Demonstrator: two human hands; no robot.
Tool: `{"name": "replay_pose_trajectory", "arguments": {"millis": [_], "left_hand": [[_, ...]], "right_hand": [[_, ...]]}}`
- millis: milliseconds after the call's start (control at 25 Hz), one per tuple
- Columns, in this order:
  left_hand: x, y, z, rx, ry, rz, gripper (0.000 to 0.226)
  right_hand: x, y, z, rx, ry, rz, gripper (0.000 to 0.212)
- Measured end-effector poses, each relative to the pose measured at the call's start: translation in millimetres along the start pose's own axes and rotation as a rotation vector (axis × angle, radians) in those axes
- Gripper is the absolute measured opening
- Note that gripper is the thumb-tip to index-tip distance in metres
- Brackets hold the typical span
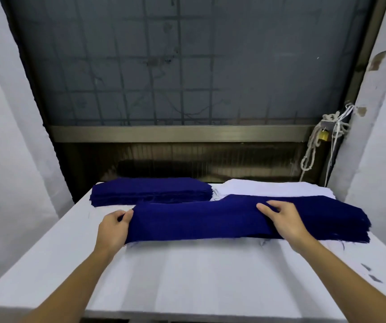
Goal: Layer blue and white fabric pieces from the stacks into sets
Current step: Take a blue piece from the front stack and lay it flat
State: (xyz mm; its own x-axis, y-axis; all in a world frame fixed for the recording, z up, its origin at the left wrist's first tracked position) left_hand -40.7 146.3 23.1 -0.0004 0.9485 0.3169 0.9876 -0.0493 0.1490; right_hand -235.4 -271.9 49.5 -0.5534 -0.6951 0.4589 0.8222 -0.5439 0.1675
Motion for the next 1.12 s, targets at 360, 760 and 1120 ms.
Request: {"name": "replay_pose_trajectory", "arguments": {"millis": [360,760,1120], "left_hand": [[-4.6,-39.3,50.6,0.005,0.203,0.07,0.035],[-8.0,-38.2,53.3,-0.207,0.482,-0.015,0.024],[-8.4,-41.5,54.9,-0.154,0.465,-0.046,0.017]], "right_hand": [[-8.3,-53.3,-72.8,-0.069,-0.109,0.037,0.027],[-8.9,-51.4,-81.5,0.039,-0.604,-0.14,0.018],[-9.9,-51.3,-84.2,0.039,-0.692,-0.14,0.009]]}}
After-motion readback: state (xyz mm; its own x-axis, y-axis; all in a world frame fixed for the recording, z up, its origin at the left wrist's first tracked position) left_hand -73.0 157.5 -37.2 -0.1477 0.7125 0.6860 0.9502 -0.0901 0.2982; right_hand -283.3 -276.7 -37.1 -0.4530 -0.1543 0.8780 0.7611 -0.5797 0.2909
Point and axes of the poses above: each hand's wrist, its own y-axis towards the middle knuckle, its own x-axis out of the back of the hand, z = x × y, the point moved 7 cm from there along y, towards the middle knuckle, and after that the axes turned 7 degrees about -y, right-handed, at the moved point
